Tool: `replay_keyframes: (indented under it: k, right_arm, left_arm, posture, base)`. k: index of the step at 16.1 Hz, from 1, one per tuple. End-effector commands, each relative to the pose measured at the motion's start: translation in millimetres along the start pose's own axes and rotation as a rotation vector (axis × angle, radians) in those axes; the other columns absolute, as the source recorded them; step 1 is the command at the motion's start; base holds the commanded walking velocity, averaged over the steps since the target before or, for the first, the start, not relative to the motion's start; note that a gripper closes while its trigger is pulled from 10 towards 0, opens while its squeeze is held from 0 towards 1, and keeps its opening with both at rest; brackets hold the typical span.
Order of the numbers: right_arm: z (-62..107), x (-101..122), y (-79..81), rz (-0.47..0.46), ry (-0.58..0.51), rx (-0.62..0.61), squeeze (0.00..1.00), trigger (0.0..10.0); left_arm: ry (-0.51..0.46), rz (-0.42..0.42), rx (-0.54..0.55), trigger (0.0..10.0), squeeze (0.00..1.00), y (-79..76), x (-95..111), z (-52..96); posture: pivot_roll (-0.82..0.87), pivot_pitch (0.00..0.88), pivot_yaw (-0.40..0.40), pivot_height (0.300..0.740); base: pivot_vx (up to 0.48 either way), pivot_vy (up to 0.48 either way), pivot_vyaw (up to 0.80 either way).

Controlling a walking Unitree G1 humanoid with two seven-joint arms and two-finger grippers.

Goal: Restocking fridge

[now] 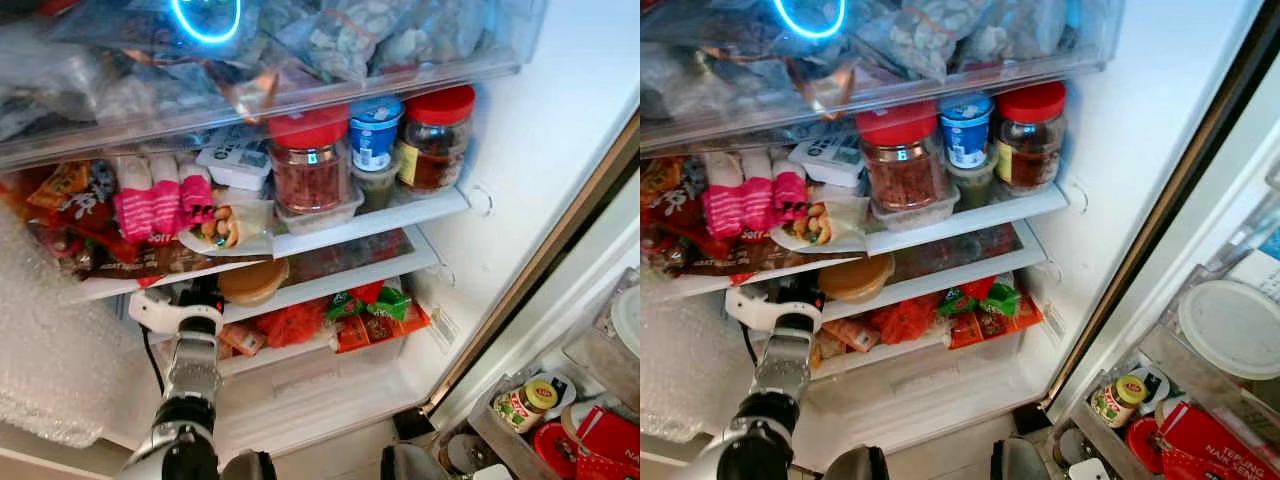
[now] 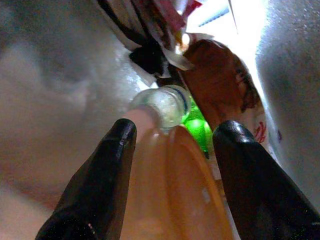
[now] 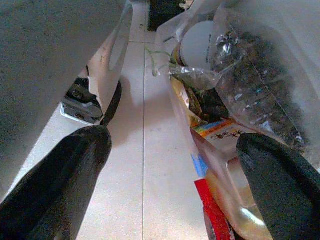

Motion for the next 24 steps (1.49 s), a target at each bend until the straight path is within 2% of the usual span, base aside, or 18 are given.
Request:
replay_keyframes:
  k: [1,4,7,8,9,17,18,19,22,23,24]
  right_arm:
    - [0.9,-6,0.1,0.008,0.019,0.001,0.00,10.0]
    - [0.9,-6,-0.2,0.012,0.021,0.002,0.00,10.0]
    - [0.9,-6,-0.5,0.017,0.018,0.001,0.00,10.0]
    - [0.8,-5,-0.4,0.018,0.017,0.002,0.00,10.0]
    - [0.7,-5,-0.3,0.018,0.015,0.002,0.00,10.0]
    - [0.0,-2,0.8,0.007,0.005,-0.006,0.00,10.0]
    - [-0.1,-1,0.9,0.006,0.003,-0.007,0.00,10.0]
    - [-0.2,-1,0.9,0.005,0.002,-0.007,0.00,10.0]
    - [-0.6,1,1.2,0.002,-0.002,-0.008,0.00,10.0]
    - [-0.6,1,1.4,0.001,-0.002,-0.007,0.00,10.0]
    - [-0.7,1,1.5,0.001,-0.002,-0.007,0.00,10.0]
  left_arm:
    - [0.017,-0.018,-0.007,10.0,0.00,0.3,-2,2.6]
    - [0.014,-0.014,0.007,10.0,0.00,4.5,-1,6.3]
    - [0.035,-0.056,-0.004,10.0,0.00,4.2,-4,10.4]
    - [0.040,-0.057,-0.002,10.0,0.30,5.2,-5,12.1]
    - [0.044,-0.058,-0.002,10.0,1.00,6.0,-5,13.4]
    - [0.053,-0.074,-0.033,10.0,1.00,4.6,0,21.8]
    - [0.055,-0.078,-0.026,10.0,0.44,6.2,2,24.1]
    - [0.054,-0.081,-0.023,10.0,0.00,7.3,3,26.2]
    - [0.083,-0.122,-0.019,10.0,0.00,14.3,3,43.0]
    - [0.100,-0.163,-0.033,10.0,0.00,14.7,2,46.8]
    - [0.144,-0.277,-0.081,10.0,0.00,11.3,-5,52.2]
  posture:
    - [-0.21,0.066,0.024,0.638]
    - [-0.21,0.064,0.022,0.638]
    - [-0.21,0.059,0.023,0.638]
    - [-0.21,0.057,0.023,0.638]
    - [-0.21,0.057,0.024,0.638]
    - [-0.20,0.039,0.036,0.638]
    - [-0.21,0.034,0.043,0.638]
    - [-0.20,0.033,0.043,0.638]
    - [-0.19,0.033,0.048,0.638]
    - [-0.19,0.033,0.049,0.638]
    - [-0.18,0.033,0.050,0.638]
  base:
    - [0.000,0.000,0.00]
    - [0.000,0.000,0.00]
    - [0.000,0.000,0.00]
    - [0.000,0.000,0.00]
    - [0.000,0.000,0.00]
    - [0.000,0.000,0.00]
    - [0.000,0.000,0.00]
    - [0.000,0.000,0.00]
    - [0.000,0.000,0.00]
    - [0.000,0.000,0.00]
    - [0.000,0.000,0.00]
Point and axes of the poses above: a point about 5 cm out from each wrist's last joint towards the gripper, its own z axis pointing back from the gripper into the wrist, its own x axis along the axis of the wrist's last joint, y = z × x, the point moved 5 cm from there along -z, pointing out of the wrist towards the gripper, and after that the axes turned 10 degrees about -z, right-handed, at the moved point
